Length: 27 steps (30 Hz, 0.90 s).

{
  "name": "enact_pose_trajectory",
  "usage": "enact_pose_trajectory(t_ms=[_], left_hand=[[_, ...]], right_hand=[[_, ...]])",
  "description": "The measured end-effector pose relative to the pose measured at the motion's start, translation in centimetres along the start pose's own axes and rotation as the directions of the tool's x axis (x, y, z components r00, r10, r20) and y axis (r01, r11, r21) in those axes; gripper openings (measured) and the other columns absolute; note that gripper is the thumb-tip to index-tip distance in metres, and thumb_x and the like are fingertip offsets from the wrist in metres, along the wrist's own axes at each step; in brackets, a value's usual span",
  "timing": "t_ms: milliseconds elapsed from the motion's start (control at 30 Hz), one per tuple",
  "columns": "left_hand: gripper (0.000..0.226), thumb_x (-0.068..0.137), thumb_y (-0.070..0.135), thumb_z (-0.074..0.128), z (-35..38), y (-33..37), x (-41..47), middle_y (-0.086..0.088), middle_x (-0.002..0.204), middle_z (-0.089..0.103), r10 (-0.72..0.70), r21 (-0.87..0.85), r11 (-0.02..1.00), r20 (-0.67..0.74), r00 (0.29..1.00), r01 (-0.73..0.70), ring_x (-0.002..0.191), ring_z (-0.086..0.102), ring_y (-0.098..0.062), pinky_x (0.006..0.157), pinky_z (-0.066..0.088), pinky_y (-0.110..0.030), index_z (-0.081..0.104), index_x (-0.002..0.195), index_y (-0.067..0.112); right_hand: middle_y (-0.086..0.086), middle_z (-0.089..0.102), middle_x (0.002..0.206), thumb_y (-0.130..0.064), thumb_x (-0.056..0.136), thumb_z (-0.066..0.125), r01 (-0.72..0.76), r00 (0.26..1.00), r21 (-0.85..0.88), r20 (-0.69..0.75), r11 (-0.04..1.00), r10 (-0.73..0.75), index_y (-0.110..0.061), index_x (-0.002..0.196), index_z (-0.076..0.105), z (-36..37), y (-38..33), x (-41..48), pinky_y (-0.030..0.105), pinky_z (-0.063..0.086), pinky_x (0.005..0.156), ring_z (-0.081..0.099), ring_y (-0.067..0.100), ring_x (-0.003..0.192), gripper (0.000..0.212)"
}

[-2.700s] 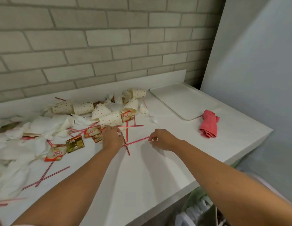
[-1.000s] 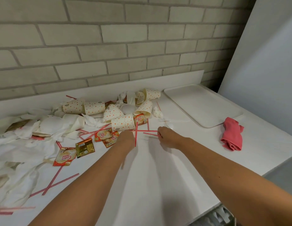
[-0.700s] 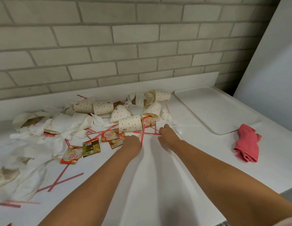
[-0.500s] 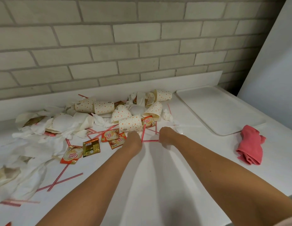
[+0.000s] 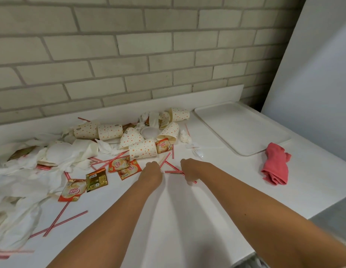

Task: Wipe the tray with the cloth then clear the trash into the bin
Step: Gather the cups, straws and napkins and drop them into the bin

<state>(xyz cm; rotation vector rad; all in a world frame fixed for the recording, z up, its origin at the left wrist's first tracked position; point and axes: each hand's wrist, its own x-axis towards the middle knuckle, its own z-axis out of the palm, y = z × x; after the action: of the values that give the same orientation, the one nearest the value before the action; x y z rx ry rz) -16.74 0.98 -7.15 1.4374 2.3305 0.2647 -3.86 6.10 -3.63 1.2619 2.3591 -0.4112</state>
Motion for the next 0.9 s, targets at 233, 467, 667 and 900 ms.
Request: enact_pose_trajectory(t_ms=[233, 467, 667, 900], left_hand=[[0.021, 0.096, 0.006, 0.035, 0.1, -1.0, -2.3, -0.015, 0.11, 0.055, 0.102, -0.075, 0.992, 0.012, 0.995, -0.101, 0.089, 0.052, -0.024, 0.069, 0.035, -0.029, 0.045, 0.114, 0.002], [0.025, 0.099, 0.012, 0.031, 0.6, -0.9, -5.0, -0.018, 0.117, 0.055, 0.161, -0.077, 0.985, 0.065, 0.985, -0.156, 0.088, 0.051, -0.026, 0.07, 0.037, -0.03, 0.042, 0.118, 0.0], [0.035, 0.102, 0.021, 0.025, 1.6, 0.3, -6.7, -0.019, 0.122, 0.054, 0.214, -0.115, 0.973, 0.132, 0.968, -0.199, 0.11, 0.054, -0.032, 0.079, 0.044, -0.033, 0.047, 0.118, -0.002], [0.023, 0.095, 0.006, 0.034, 3.6, 4.3, -8.8, -0.017, 0.112, 0.058, 0.239, -0.323, 0.933, 0.228, 0.944, -0.158, 0.101, 0.058, -0.032, 0.076, 0.049, -0.034, 0.056, 0.101, 0.003]], right_hand=[[0.004, 0.046, 0.07, 0.005, 0.08, 0.057, -0.114, 0.992, 0.071, -0.052, 0.991, 0.118, -0.01, 0.062, 0.039, 3.0, -0.6, -1.5, 0.027, 0.044, 0.063, 0.058, 0.024, 0.077, 0.029], [0.01, 0.049, 0.079, 0.005, 0.085, 0.051, -0.116, 0.992, 0.069, -0.035, 0.991, 0.118, -0.006, 0.081, 0.05, 4.8, -0.2, -5.1, 0.022, 0.039, 0.05, 0.047, 0.02, 0.062, 0.011], [0.006, 0.045, 0.065, 0.014, 0.074, 0.047, -0.17, 0.981, 0.274, -0.042, 0.946, 0.189, -0.007, 0.089, 0.037, 6.2, 1.9, -8.2, 0.025, 0.032, 0.047, 0.041, 0.018, 0.051, 0.027], [0.002, 0.046, 0.068, 0.002, 0.089, 0.039, -0.101, 0.993, 0.5, -0.003, 0.86, 0.119, -0.013, 0.092, 0.043, 8.4, 6.0, -11.1, 0.026, 0.033, 0.053, 0.04, 0.016, 0.056, 0.016]])
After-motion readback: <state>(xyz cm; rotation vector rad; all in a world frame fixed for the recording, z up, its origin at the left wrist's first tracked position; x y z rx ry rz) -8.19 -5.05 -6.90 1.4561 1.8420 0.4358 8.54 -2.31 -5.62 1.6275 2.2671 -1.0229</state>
